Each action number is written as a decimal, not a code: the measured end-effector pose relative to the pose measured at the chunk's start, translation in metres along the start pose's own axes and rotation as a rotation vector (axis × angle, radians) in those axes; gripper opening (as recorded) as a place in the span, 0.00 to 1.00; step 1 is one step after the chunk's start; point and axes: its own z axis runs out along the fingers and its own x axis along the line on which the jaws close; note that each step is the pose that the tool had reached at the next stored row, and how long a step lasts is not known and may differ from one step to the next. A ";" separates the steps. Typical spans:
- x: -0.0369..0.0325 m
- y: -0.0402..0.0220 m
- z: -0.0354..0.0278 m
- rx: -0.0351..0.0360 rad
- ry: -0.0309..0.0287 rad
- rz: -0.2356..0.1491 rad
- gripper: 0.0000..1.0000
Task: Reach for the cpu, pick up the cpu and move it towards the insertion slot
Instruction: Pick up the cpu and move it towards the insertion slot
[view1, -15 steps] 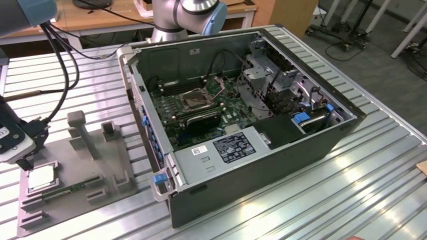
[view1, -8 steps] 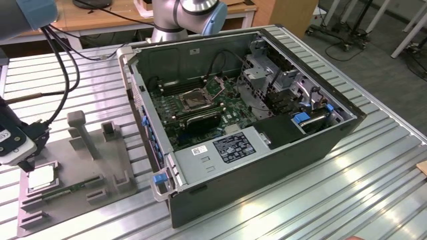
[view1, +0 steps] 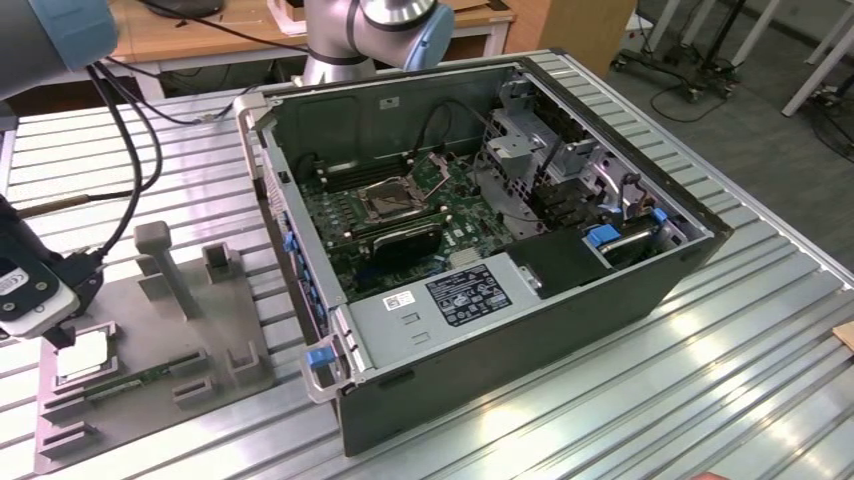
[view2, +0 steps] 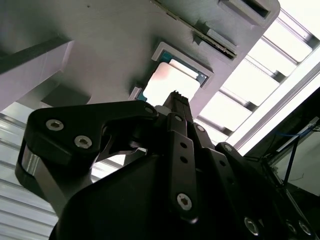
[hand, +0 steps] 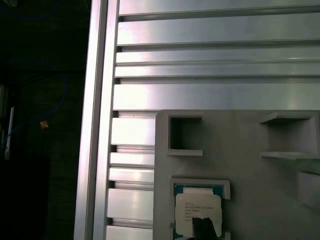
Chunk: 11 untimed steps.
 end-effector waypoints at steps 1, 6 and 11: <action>0.0000 -0.0001 0.0010 0.0000 -0.0003 0.000 0.11; 0.0001 -0.0004 0.0061 0.0001 -0.0003 0.000 0.11; 0.0002 -0.0008 0.0107 0.0001 -0.0003 0.000 0.11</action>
